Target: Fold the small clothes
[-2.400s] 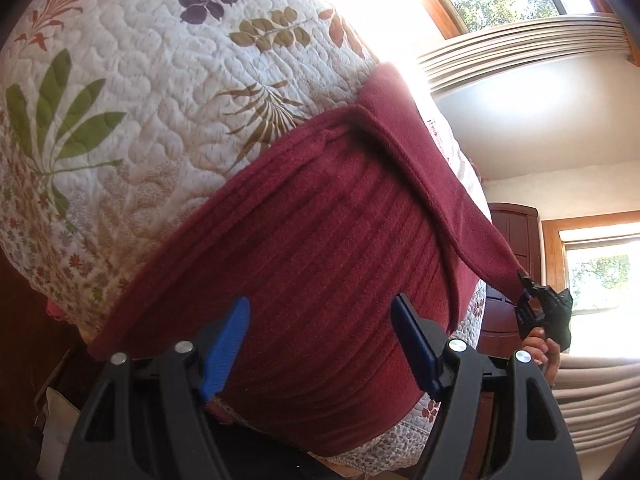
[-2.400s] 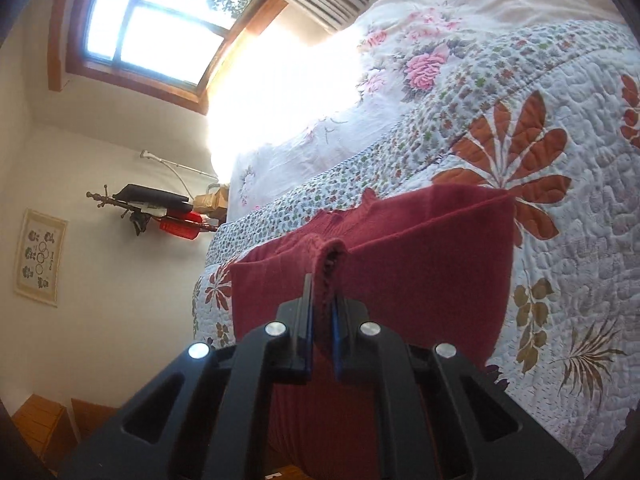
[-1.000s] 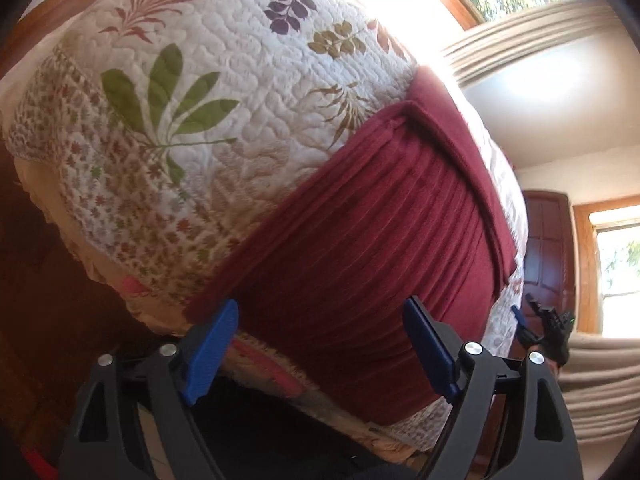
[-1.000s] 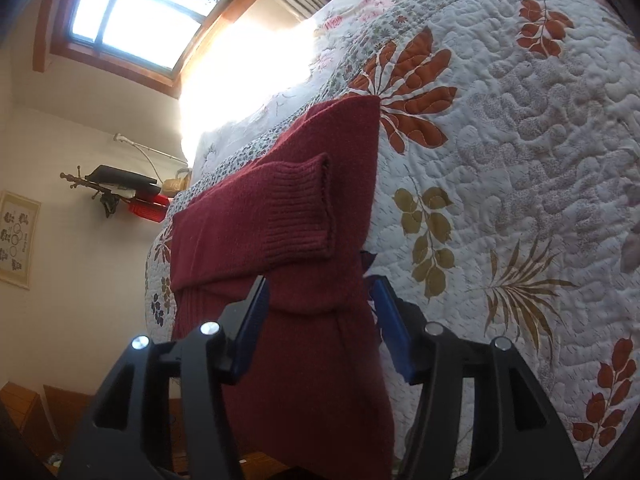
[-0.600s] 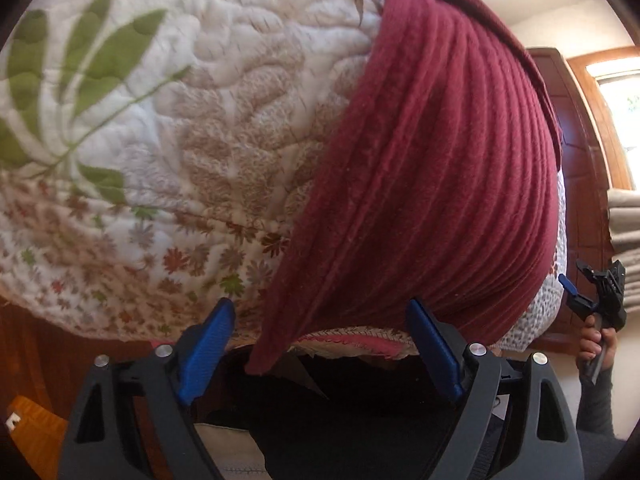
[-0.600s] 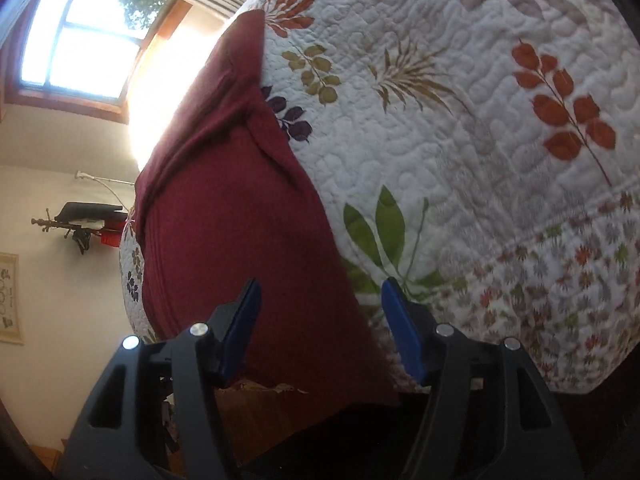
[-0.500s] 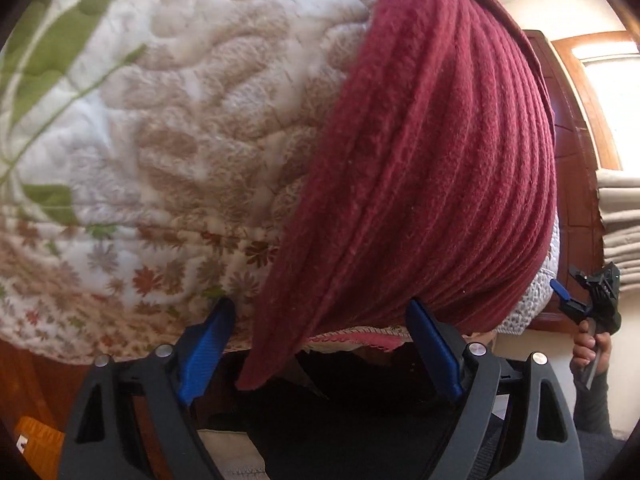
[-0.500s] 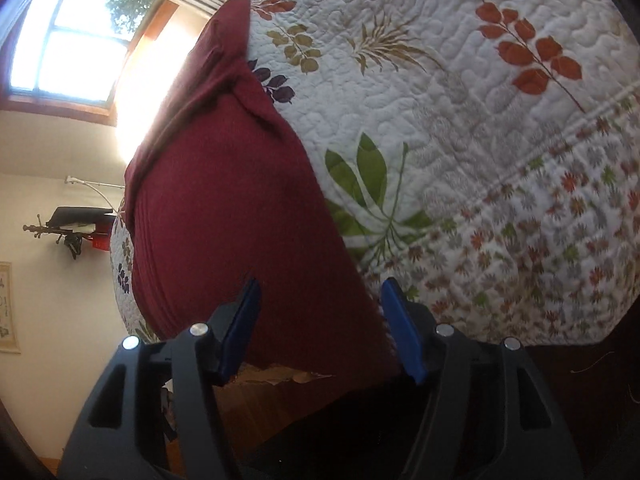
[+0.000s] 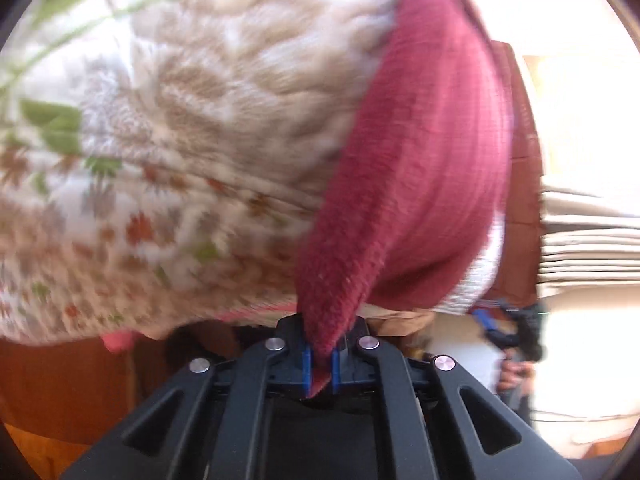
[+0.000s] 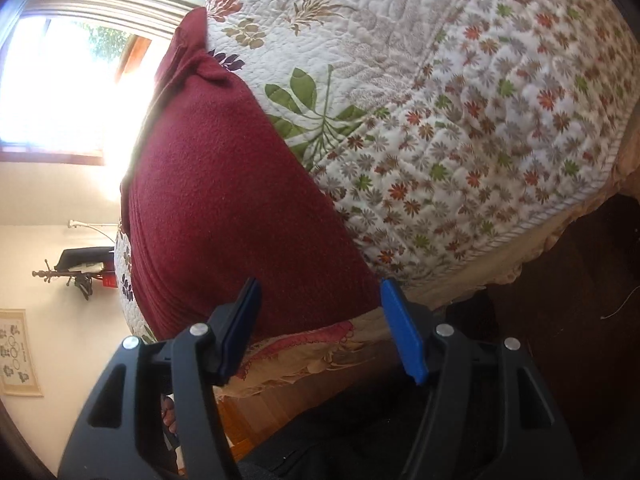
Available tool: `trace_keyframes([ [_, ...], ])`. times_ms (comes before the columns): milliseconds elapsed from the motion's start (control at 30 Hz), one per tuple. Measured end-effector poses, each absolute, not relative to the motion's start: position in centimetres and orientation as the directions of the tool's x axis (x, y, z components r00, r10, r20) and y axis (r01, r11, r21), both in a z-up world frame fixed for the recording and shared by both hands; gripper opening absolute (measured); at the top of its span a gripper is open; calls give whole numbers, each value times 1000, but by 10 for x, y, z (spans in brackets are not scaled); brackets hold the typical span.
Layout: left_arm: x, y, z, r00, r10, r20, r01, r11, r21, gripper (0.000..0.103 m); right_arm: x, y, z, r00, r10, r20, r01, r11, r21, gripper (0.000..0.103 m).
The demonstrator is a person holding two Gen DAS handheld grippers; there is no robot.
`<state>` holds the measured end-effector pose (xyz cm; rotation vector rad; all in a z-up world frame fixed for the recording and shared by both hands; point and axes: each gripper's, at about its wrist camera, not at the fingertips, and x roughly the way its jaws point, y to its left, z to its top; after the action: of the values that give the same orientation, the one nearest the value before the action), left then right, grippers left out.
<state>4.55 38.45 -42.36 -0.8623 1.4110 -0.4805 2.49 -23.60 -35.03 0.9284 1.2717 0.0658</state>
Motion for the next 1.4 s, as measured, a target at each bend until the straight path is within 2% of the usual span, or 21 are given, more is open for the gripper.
trace_keyframes([
  [233, 29, 388, -350, 234, -888, -395, -194, 356, -914, 6, -6, -241, -398, 411, 604, -682, 525, 454, 719, 72],
  [400, 37, 385, -308, 295, -919, -261, -174, 217, -961, 6, -29, -226, -438, 471, 695, -543, 550, 250, 797, 83],
  [567, 52, 371, -287, 288, -929, -232, -155, 194, -969, 6, -50, -201, -471, 544, 738, -401, 548, 49, 835, 91],
  [833, 58, 358, -269, 265, -938, -224, -140, 192, -971, 6, -40, -173, -506, 671, 717, -189, 492, -240, 837, 92],
  [867, 58, 358, -267, 263, -937, -229, -137, 199, -970, 6, -36, -173, -505, 684, 708, -178, 482, -256, 838, 85],
  [900, 57, 359, -266, 263, -936, -235, -135, 206, -969, 6, -34, -175, -502, 697, 698, -166, 465, -264, 845, 63],
  [933, 55, 361, -268, 267, -934, -237, -139, 206, -969, 6, -33, -178, -498, 704, 692, -158, 455, -269, 849, 49],
  [967, 52, 362, -269, 274, -933, -235, -145, 201, -969, 6, -34, -183, -493, 711, 683, -166, 452, -264, 852, 22],
  [1000, 49, 365, -273, 280, -930, -236, -153, 199, -968, 6, -36, -189, -484, 717, 670, -193, 453, -238, 859, 6],
  [1167, 22, 389, -305, 339, -916, -214, -229, 140, -963, 6, -45, -214, -405, 718, 634, -286, 412, -57, 909, 5],
  [1300, 5, 399, -324, 402, -904, -145, -252, 43, -967, 6, -35, -220, -333, 702, 625, -343, 365, 98, 926, 5],
  [1400, 6, 404, -326, 449, -889, -83, -236, -28, -971, 6, -17, -222, -291, 706, 614, -352, 328, 156, 932, 5],
])
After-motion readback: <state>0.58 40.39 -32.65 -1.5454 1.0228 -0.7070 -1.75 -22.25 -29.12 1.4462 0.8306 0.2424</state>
